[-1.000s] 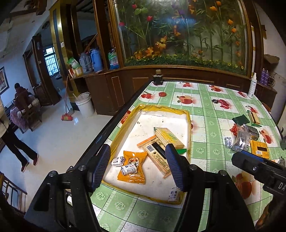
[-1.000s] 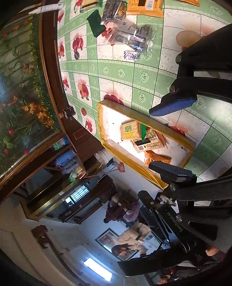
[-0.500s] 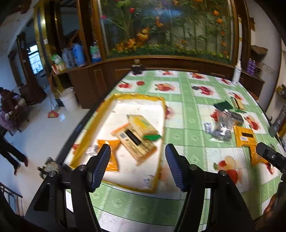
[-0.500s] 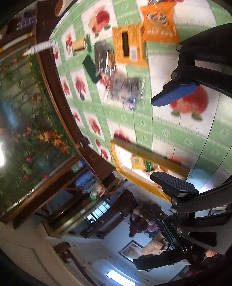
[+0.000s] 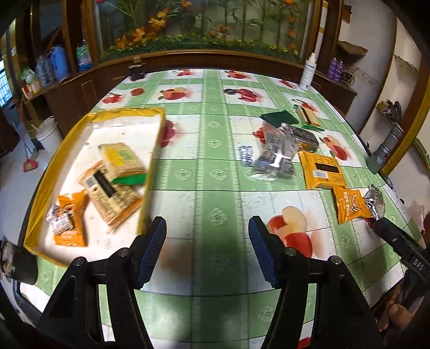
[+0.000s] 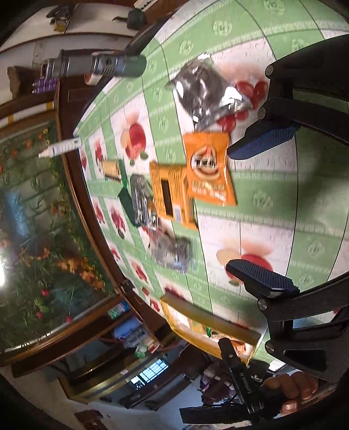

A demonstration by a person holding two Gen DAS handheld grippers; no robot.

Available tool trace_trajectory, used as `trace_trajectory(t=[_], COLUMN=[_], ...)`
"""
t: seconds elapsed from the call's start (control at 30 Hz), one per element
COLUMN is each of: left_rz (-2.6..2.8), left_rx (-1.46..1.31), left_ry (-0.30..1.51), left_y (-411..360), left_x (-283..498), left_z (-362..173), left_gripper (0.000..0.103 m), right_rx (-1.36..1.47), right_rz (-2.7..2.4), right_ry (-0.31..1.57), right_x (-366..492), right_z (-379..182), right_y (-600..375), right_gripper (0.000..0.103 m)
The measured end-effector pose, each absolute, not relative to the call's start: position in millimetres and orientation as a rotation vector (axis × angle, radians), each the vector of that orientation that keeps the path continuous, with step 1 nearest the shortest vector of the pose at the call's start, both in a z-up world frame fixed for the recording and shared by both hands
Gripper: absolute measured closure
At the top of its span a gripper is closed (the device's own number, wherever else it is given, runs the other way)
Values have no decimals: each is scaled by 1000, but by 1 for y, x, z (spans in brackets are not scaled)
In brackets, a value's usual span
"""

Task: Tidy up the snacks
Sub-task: 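Move both open tools back over the remaining snacks on the table, then grasp the clear bag of dark snacks with the left tool while the right tool grasps the yellow biscuit pack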

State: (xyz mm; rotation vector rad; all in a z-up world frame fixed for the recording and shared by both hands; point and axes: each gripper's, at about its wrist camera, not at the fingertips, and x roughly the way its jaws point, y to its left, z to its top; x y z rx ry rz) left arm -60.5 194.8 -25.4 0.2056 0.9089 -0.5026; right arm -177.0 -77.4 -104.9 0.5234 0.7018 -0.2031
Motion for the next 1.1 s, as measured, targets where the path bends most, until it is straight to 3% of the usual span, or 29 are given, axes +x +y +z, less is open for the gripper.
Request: trace_trajectory(t=[0.7,1.1], left_rz=[-776,-760], left_rx=[266,330], left_ry=[978,1018], left_y=[87,55], left_x=[-15,25], left_z=[-36,-62], left_gripper=[40,40], right_rx=[416,442], right_rz=[-190,-291], right_ry=[769,932], right_x=[-105,-36], right_z=[-96,-135], right_y=[-90,-109], right_gripper=[17,16])
